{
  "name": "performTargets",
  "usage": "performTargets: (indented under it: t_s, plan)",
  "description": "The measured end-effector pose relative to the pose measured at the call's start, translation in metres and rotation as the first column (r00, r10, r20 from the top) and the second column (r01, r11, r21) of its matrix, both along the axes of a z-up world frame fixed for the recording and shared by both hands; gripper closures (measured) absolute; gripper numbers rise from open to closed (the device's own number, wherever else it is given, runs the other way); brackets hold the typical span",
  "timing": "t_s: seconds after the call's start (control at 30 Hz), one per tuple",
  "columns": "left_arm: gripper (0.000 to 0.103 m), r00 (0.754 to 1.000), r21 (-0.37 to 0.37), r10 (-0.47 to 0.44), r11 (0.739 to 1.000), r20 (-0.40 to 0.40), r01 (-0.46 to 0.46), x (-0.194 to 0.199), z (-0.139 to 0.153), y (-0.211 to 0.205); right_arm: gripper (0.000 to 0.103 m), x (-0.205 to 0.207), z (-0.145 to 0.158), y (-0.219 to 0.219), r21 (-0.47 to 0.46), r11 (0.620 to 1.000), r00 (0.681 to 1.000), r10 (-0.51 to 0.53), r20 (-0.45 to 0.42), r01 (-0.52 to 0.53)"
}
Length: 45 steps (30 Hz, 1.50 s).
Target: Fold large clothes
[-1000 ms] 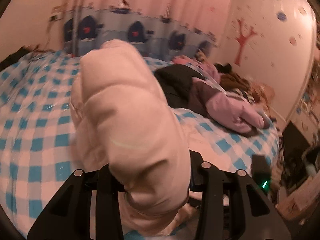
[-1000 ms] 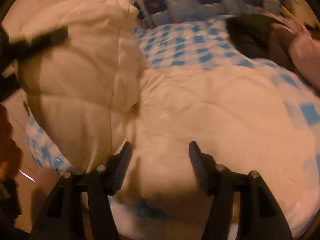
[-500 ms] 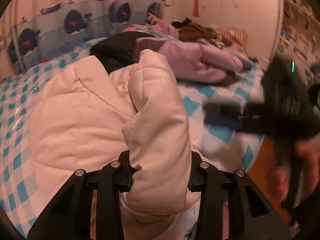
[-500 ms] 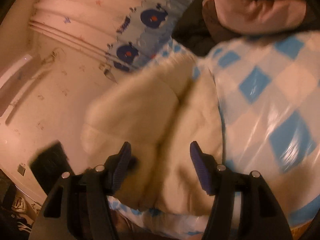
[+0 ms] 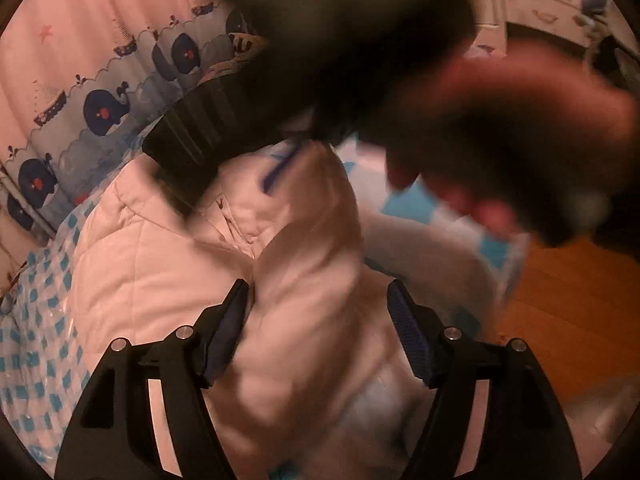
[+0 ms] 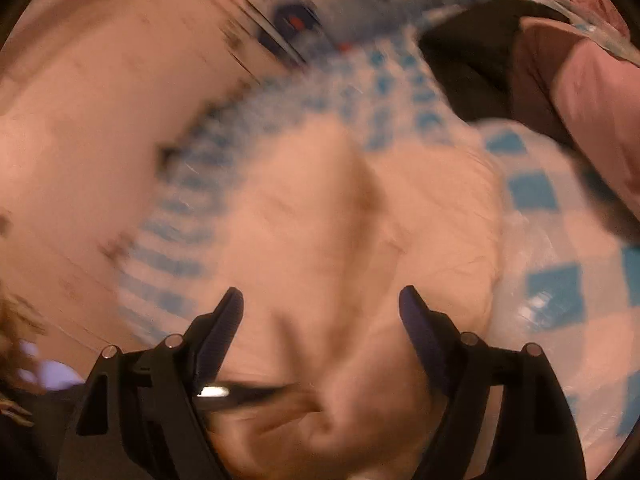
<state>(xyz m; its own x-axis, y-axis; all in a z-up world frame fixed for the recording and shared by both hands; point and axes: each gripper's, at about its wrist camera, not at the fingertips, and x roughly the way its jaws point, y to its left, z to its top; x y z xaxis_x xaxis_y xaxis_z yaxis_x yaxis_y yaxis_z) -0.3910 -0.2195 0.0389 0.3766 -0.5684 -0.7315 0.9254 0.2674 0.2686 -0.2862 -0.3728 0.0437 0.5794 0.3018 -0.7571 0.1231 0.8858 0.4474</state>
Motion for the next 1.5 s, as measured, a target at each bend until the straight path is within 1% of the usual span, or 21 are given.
performTargets:
  t_s: [0.13,0.23,0.3,0.37,0.4,0.47,0.53,0.57,0.67,0.77,0.87,0.9,0.97,1.0,1.13,1.17,1.23,1.3,1.37,1.43,1.5]
  plan:
    - [0.036,0.982,-0.078,-0.036,0.997,-0.184,0.022,0.0,0.032,0.05,0.027,-0.023,-0.03,-0.008,0.046,0.998,0.999,-0.051,0.006,0.051]
    - [0.035,0.966,-0.176,0.086,0.976,-0.244,-0.131,0.039,0.056,0.097,0.027,-0.036,-0.037,-0.016,0.063,0.995,0.997,-0.076,0.014,0.075]
    - [0.035,0.931,-0.235,0.184,0.935,-0.315,-0.265,0.079,0.067,0.126,0.027,-0.042,-0.03,-0.015,0.044,0.996,0.996,-0.08,0.031,0.079]
    - [0.035,0.871,-0.283,0.269,0.87,-0.411,-0.403,0.129,0.07,0.149,0.027,-0.042,-0.009,-0.015,0.019,0.995,0.991,-0.095,0.093,0.094]
    - [0.035,0.849,-0.284,0.293,0.852,-0.439,-0.44,0.148,0.065,0.152,0.026,-0.039,0.002,-0.015,0.007,0.995,0.987,-0.103,0.119,0.103]
    - [0.035,0.815,-0.259,0.298,0.845,-0.496,-0.467,0.175,0.05,0.145,0.026,-0.031,0.034,-0.017,-0.047,0.989,0.973,-0.128,0.193,0.139]
    - [0.035,0.779,-0.199,0.289,0.864,-0.556,-0.462,0.194,0.025,0.116,0.025,-0.015,0.059,-0.016,-0.096,0.984,0.964,-0.127,0.235,0.153]
    - [0.035,0.778,-0.176,0.295,0.872,-0.555,-0.457,0.199,0.015,0.106,0.024,-0.008,0.068,-0.013,-0.114,0.982,0.963,-0.117,0.242,0.148]
    - [0.034,0.808,-0.138,0.294,0.9,-0.511,-0.414,0.189,-0.007,0.079,0.023,0.022,0.086,0.002,-0.221,0.967,0.968,-0.075,0.238,0.129]
    - [0.033,0.845,-0.121,0.259,0.928,-0.468,-0.352,0.172,-0.012,0.058,0.023,0.047,0.068,0.005,-0.266,0.954,0.982,-0.094,0.163,0.136]
    - [0.029,0.878,-0.105,0.222,0.951,-0.424,-0.291,0.162,-0.014,0.048,0.023,0.063,0.003,-0.018,-0.259,0.946,0.98,-0.199,0.002,0.192]
    - [0.029,0.882,-0.103,0.206,0.957,-0.423,-0.272,0.163,-0.015,0.045,0.023,0.064,-0.02,-0.026,-0.221,0.954,0.976,-0.216,-0.038,0.202]
    - [0.03,0.877,-0.105,0.19,0.96,-0.442,-0.261,0.164,-0.011,0.045,0.018,0.056,-0.071,-0.044,-0.061,0.966,0.965,-0.256,-0.064,0.252]
    - [0.032,0.874,-0.109,0.184,0.96,-0.451,-0.259,0.164,-0.007,0.045,0.018,0.051,-0.077,-0.047,-0.04,0.962,0.961,-0.272,-0.053,0.27]
    - [0.033,0.856,-0.162,0.27,0.914,-0.441,-0.372,0.173,0.022,0.068,0.018,0.043,-0.079,-0.051,-0.016,0.955,0.955,-0.296,-0.024,0.295]
    - [0.033,0.839,-0.158,0.315,0.894,-0.443,-0.419,0.183,0.022,0.074,0.018,0.041,-0.079,-0.053,-0.005,0.955,0.955,-0.296,-0.022,0.296]
    - [0.033,0.812,-0.107,0.364,0.883,-0.457,-0.456,0.196,0.012,0.075,0.018,0.043,-0.076,-0.055,0.014,0.958,0.958,-0.287,-0.032,0.287]
    - [0.032,0.823,-0.072,0.387,0.888,-0.416,-0.454,0.198,0.001,0.069,0.018,0.037,-0.061,-0.058,0.038,0.953,0.954,-0.298,-0.034,0.3]
    - [0.029,0.841,-0.056,0.411,0.888,-0.351,-0.457,0.191,-0.004,0.065,0.018,0.024,-0.029,-0.05,0.011,0.95,0.95,-0.311,0.036,0.311]
    - [0.028,0.837,-0.062,0.414,0.884,-0.358,-0.464,0.193,-0.006,0.067,0.018,-0.002,0.001,-0.038,0.002,0.952,0.946,-0.305,0.114,0.306]
    - [0.028,0.834,-0.065,0.42,0.88,-0.357,-0.471,0.195,-0.007,0.067,0.018,-0.013,0.007,-0.024,-0.035,0.959,0.954,-0.276,0.114,0.281]
